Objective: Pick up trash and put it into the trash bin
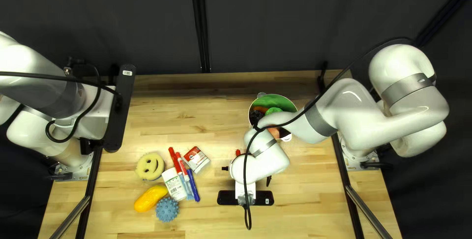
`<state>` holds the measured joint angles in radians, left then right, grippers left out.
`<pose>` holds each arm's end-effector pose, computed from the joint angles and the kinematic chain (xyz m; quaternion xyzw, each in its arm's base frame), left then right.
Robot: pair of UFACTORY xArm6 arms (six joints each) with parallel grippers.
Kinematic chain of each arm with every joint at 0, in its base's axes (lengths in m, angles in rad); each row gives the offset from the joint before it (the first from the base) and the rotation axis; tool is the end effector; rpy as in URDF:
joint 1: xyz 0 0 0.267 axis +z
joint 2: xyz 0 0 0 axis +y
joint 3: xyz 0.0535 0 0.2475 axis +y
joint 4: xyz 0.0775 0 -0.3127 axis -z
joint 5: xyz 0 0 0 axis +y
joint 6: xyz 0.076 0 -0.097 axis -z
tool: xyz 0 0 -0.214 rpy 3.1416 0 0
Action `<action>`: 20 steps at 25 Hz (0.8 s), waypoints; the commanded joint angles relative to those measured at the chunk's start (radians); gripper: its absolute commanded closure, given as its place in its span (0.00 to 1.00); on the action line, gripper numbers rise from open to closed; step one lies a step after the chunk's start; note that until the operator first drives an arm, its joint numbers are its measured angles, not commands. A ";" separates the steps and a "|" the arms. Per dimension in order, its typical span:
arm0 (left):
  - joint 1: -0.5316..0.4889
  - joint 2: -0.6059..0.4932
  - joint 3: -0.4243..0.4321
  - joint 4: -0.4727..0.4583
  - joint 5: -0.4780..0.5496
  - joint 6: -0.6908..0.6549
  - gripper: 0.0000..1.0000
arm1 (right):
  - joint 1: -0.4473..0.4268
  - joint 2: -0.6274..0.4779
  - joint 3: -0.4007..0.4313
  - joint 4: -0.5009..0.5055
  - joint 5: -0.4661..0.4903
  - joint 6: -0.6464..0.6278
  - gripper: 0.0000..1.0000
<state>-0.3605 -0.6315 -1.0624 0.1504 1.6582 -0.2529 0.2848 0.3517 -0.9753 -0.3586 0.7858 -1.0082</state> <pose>0.2829 -0.0560 0.3091 -0.9960 0.0457 -0.0395 0.0659 0.4141 0.0604 -0.0407 0.7010 0.6992 -0.1154 0.0798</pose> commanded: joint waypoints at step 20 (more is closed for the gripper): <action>0.000 0.000 0.000 0.000 0.000 0.000 0.00 | 0.090 -0.514 0.019 -0.137 0.476 0.319 0.99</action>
<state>-0.3605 -0.6315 -1.0624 0.1504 1.6582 -0.2529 0.4340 -0.0923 -1.0119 -0.4941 1.2272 -0.7260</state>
